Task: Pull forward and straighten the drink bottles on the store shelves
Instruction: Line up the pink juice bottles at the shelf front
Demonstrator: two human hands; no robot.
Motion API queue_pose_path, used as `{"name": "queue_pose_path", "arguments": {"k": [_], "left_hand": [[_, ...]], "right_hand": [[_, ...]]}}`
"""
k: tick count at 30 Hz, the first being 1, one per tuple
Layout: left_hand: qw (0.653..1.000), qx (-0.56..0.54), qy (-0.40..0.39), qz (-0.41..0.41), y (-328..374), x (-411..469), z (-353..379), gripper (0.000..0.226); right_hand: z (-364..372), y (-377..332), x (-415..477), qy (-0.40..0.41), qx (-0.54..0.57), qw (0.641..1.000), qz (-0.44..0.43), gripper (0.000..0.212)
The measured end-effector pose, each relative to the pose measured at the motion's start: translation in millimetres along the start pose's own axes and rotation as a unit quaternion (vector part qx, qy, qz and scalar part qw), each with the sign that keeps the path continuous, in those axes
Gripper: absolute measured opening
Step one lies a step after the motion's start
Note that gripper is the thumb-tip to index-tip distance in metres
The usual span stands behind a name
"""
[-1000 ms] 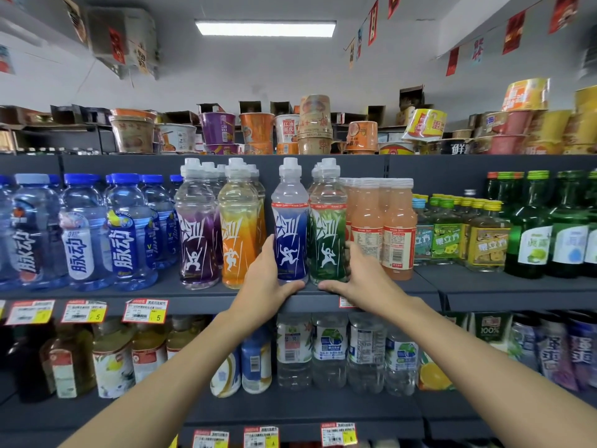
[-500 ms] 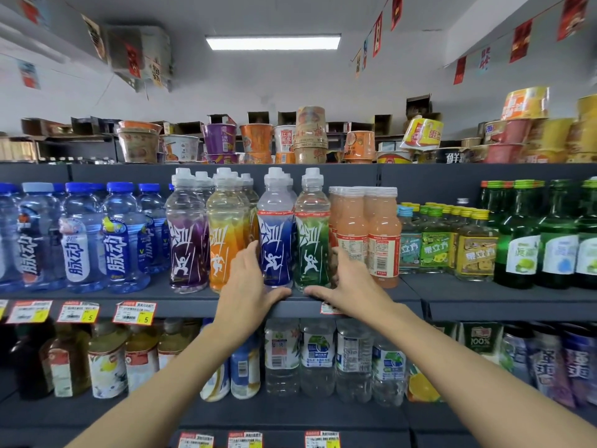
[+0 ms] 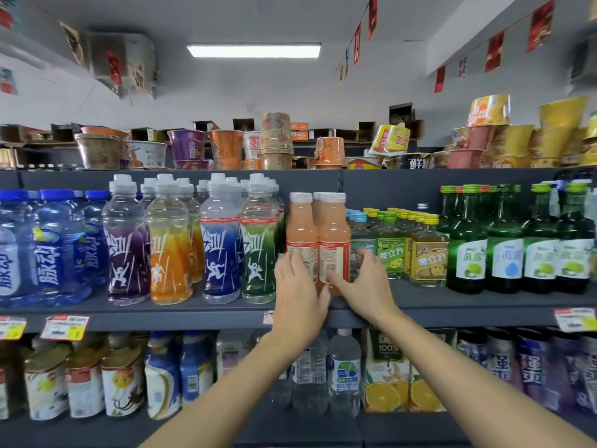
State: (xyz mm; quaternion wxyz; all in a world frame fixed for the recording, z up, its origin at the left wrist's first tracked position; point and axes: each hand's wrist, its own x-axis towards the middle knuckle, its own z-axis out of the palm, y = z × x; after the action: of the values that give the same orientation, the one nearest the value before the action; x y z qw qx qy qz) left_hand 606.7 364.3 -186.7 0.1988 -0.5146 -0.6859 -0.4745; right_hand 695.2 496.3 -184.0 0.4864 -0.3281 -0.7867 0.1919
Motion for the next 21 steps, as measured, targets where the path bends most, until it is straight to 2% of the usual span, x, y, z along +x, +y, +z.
{"name": "queue_pose_path", "arguments": {"k": [2,6,10,16,21], "left_hand": [[0.998,-0.022,0.0,-0.054,7.0,5.5,10.1,0.088],[0.99,-0.047,0.008,-0.134,7.6,19.0,21.3,0.085],[0.982,-0.057,0.013,-0.182,3.5,27.7,26.8,0.085],[0.987,-0.027,0.002,-0.156,5.2,31.2,35.4,0.079],[0.988,-0.1,-0.041,-0.108,16.8,27.5,44.3,0.081]], "right_hand": [[2.4,2.9,3.0,-0.027,0.019,0.999,0.006,0.079],[3.5,3.6,6.2,-0.058,-0.013,0.998,-0.003,0.063],[3.8,5.8,7.1,-0.056,-0.001,0.998,-0.001,0.062],[-18.1,22.8,9.0,-0.051,0.005,0.999,0.0,0.067],[-50.1,42.4,11.1,-0.033,-0.01,0.999,0.017,0.077]]}}
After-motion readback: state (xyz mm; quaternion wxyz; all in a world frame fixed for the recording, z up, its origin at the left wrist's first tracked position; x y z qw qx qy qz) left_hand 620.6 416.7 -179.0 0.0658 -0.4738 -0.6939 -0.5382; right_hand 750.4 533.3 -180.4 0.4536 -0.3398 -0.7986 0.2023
